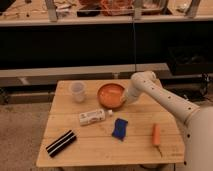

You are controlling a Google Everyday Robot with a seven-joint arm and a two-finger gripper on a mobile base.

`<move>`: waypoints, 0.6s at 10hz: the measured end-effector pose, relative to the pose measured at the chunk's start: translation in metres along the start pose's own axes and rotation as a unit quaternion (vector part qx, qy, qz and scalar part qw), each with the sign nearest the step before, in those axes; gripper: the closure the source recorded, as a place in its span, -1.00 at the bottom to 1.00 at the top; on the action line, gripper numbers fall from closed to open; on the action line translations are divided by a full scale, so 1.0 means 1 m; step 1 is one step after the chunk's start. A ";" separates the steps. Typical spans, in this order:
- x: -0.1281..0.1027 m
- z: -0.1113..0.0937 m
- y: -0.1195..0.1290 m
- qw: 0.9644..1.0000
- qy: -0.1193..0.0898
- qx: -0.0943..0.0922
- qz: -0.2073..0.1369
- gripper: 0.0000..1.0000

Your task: Drag the ceramic bowl in a circle

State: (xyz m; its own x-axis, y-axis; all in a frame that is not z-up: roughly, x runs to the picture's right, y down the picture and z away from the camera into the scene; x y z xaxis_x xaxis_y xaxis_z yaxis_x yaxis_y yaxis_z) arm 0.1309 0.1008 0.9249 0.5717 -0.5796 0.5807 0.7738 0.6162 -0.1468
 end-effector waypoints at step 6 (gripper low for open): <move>-0.043 -0.023 0.015 1.000 -0.015 -0.020 -0.009 0.98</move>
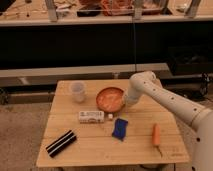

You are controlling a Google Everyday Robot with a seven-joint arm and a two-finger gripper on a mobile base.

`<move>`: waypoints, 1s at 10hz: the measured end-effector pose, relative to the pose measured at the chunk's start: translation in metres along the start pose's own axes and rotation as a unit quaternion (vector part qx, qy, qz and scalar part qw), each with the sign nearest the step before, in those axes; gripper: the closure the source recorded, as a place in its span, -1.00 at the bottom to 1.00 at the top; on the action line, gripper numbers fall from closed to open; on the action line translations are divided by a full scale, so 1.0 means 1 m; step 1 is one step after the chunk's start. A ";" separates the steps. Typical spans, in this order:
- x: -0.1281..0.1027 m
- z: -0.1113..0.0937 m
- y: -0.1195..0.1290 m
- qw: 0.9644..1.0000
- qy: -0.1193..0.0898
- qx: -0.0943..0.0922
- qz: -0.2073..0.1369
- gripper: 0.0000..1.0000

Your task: Drag the ceramic bowl in a circle

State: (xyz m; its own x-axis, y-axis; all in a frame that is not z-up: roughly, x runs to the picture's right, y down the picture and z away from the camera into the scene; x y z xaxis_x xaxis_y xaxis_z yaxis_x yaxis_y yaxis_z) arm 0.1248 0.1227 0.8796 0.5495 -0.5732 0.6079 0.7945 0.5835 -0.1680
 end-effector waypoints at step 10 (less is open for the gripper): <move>0.025 -0.031 0.065 0.994 -0.020 -0.010 0.104 0.98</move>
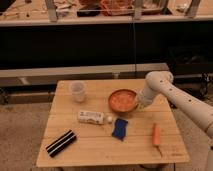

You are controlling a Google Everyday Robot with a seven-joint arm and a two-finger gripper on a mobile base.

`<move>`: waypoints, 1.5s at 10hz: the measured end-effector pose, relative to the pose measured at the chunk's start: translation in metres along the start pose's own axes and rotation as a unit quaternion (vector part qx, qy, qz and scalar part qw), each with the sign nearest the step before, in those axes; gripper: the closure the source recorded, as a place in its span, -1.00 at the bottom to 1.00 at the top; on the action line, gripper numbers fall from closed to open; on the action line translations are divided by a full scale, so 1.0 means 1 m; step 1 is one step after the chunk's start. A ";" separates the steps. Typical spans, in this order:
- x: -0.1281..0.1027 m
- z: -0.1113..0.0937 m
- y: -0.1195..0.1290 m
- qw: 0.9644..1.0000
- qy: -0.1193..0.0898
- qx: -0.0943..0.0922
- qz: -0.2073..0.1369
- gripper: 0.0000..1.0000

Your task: Drag the ceramic bowl in a circle

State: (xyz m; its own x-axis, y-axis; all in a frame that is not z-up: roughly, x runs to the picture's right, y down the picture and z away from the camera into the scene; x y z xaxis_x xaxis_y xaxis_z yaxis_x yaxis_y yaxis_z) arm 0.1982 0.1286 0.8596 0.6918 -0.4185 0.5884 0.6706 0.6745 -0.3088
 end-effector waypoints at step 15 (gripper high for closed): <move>0.008 0.005 -0.011 0.999 -0.024 -0.018 0.042 0.98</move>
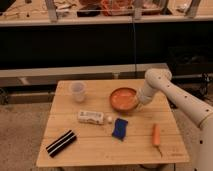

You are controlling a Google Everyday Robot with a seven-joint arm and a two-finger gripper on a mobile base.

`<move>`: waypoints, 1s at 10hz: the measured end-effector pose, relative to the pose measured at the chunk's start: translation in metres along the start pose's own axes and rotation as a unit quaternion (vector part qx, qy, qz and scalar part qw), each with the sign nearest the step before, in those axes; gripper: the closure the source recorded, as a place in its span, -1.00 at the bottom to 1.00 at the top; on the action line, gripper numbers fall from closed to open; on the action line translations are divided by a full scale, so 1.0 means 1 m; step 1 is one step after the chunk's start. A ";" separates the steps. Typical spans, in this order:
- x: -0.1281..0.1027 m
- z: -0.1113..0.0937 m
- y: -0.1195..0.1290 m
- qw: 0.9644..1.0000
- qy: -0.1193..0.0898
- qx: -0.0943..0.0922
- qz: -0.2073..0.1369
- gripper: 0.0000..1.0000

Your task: Drag the ceramic bowl in a circle

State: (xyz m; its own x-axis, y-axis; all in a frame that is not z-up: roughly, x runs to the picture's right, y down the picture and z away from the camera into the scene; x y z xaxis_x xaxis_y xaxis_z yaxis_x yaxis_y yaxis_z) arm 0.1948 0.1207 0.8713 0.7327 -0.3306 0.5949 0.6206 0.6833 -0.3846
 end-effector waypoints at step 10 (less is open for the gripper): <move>0.002 -0.007 0.005 1.000 0.001 -0.023 0.008 0.98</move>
State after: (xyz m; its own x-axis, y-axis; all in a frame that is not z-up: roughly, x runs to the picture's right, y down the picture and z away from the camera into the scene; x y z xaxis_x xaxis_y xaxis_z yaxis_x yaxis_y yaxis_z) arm 0.2013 0.1188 0.8661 0.7431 -0.3214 0.5869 0.6211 0.6576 -0.4264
